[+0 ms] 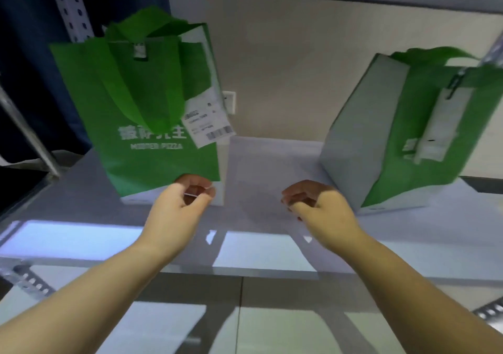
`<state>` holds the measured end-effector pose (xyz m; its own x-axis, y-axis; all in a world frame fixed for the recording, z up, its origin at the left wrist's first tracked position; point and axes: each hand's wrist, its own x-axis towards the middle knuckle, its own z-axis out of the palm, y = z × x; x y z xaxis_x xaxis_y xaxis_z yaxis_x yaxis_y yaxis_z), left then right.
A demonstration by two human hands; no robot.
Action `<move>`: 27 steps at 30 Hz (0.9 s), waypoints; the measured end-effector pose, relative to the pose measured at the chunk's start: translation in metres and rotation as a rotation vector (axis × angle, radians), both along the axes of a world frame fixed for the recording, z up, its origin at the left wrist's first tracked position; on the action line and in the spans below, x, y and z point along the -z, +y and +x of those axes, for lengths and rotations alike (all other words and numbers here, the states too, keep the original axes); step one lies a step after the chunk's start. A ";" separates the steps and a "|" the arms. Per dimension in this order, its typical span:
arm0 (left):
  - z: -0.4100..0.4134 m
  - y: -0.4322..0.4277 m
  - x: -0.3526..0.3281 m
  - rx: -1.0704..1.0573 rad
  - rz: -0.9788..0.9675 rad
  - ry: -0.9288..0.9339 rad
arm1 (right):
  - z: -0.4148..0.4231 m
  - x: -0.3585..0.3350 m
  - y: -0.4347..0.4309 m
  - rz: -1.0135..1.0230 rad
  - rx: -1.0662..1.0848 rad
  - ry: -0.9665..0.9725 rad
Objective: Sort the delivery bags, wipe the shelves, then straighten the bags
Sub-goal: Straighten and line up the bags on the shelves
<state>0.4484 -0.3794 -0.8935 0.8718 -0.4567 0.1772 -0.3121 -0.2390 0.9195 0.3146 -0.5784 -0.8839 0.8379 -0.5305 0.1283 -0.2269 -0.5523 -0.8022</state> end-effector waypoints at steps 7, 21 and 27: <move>-0.059 -0.108 -0.008 0.209 -0.022 0.004 | -0.071 -0.026 -0.086 -0.021 0.116 -0.130; -0.123 -0.257 0.005 0.182 0.063 0.050 | -0.117 0.017 -0.218 -0.023 0.670 -0.103; -0.126 -0.257 0.012 0.307 0.023 0.154 | -0.114 0.030 -0.226 0.149 0.473 -0.087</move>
